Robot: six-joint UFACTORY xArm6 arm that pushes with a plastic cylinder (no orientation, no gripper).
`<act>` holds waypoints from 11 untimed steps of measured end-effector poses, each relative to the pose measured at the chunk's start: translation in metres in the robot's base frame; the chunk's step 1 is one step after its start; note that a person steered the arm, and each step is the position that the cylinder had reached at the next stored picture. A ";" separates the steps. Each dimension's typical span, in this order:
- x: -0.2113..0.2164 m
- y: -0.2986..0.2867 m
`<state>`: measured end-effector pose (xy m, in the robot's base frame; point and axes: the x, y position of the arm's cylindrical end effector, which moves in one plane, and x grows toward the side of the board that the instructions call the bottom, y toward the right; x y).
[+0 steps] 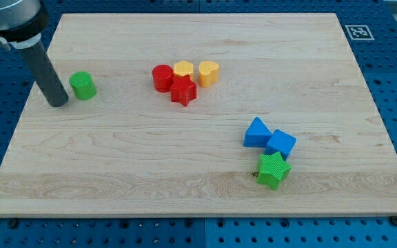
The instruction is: Slightly move the green circle towards up
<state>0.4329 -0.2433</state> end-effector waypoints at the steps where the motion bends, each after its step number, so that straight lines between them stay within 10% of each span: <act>1: 0.007 0.006; 11: -0.074 0.064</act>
